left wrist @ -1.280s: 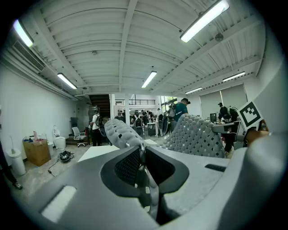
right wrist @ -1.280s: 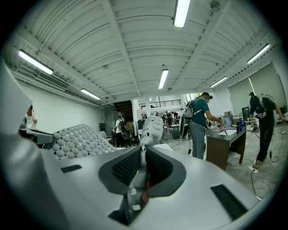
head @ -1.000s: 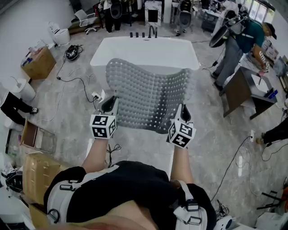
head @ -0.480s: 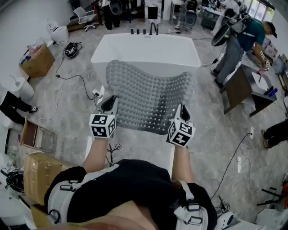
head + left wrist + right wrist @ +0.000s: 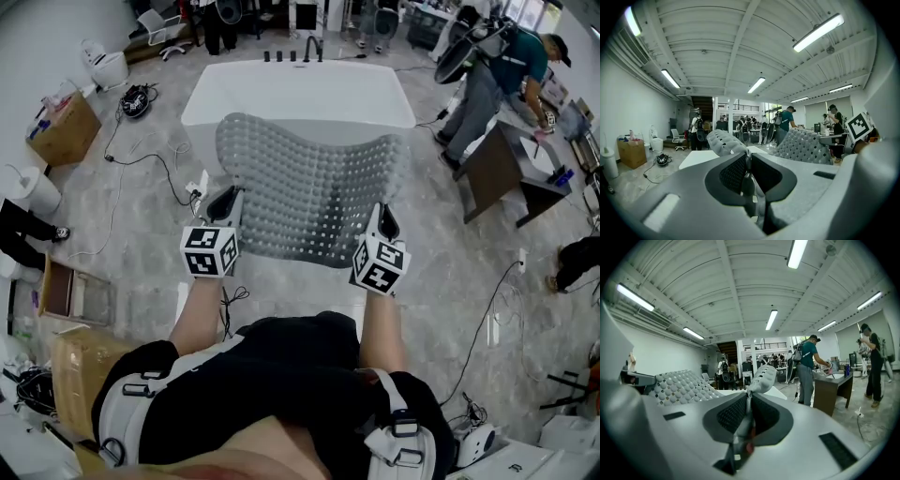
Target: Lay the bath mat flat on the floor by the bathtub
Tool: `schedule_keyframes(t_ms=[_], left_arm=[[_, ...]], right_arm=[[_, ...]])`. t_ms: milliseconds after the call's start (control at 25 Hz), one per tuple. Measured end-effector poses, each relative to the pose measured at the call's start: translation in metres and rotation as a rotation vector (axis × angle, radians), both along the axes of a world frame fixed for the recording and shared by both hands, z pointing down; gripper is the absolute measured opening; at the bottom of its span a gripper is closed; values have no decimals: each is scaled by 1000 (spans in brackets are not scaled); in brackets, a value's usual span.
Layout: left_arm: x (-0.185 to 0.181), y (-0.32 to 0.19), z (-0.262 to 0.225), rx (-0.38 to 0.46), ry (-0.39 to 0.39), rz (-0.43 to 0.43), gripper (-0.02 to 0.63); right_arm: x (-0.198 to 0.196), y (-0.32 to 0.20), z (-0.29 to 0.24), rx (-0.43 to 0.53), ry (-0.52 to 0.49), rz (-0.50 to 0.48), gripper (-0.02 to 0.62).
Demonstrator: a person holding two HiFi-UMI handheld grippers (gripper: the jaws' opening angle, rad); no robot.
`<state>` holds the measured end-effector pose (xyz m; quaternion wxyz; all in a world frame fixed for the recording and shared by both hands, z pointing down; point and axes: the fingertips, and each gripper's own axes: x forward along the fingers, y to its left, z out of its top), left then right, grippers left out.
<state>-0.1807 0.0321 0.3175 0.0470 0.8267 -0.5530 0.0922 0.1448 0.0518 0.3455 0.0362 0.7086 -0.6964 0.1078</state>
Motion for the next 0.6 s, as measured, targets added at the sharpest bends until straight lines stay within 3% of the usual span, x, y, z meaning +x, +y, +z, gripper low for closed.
schedule_keyframes(t_ms=[360,600], left_arm=[[-3,-40,10,-17,16,24,43],[9,-93,23,-17,11,13,41]], right_arm=[[-3,-36,7,12,16,12,41],[10,-97,21,10,11,-9,41]])
